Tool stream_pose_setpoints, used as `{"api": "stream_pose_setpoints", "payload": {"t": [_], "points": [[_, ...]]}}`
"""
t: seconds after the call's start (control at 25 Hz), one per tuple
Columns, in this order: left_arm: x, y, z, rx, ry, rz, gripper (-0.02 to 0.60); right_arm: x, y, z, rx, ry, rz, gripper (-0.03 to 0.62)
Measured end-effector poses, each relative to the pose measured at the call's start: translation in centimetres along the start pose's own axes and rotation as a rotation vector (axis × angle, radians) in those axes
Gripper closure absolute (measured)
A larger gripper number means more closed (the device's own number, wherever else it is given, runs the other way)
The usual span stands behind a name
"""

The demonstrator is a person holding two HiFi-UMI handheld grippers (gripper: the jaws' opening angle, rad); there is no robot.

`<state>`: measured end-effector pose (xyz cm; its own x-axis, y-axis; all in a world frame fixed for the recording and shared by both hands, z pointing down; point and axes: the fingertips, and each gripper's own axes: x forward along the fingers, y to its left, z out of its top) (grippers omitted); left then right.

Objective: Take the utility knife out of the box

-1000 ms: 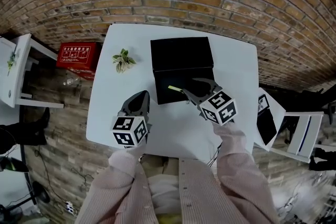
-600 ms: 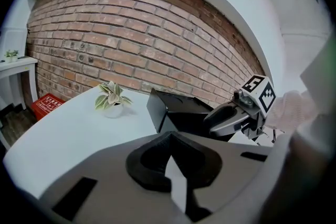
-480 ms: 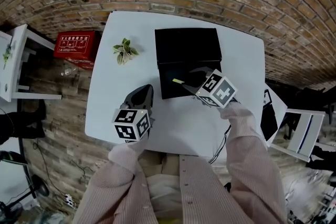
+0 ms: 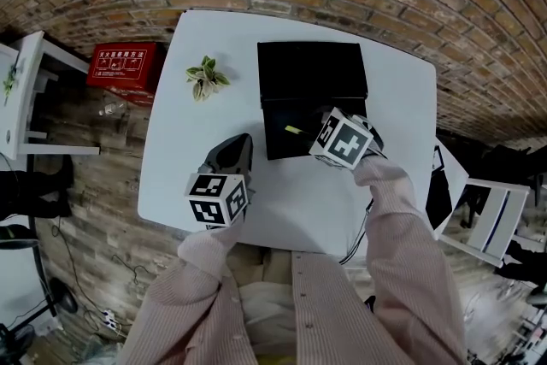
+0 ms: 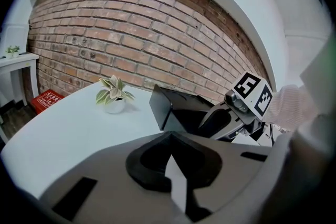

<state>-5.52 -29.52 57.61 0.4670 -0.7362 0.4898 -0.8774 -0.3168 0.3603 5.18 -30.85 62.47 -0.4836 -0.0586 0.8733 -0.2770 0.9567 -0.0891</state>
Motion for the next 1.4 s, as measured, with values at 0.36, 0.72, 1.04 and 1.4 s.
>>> {"api": "stream_pose_setpoints", "payload": {"t": [0.36,0.72,1.04,1.4], "points": [[0.2,0.4,0.0,-0.008,-0.001,0.019,0.589,0.8,0.4,-0.4,-0.058,0.066,0.013,0.442],[0.2,0.1,0.0,-0.009,-0.004,0.021,0.589,0.7,0.7,-0.3,-0.156,0.098,-0.004,0.503],[0.0,0.0,0.2,-0.001,-0.013,0.017,0.589,0.7,1.0,-0.1,-0.153,0.079,-0.003,0.540],[-0.6,-1.3,1.2,0.044,-0.061,-0.036,0.589,-1.0,1.0,1.6,-0.116,-0.029,-0.059,0.540]]}}
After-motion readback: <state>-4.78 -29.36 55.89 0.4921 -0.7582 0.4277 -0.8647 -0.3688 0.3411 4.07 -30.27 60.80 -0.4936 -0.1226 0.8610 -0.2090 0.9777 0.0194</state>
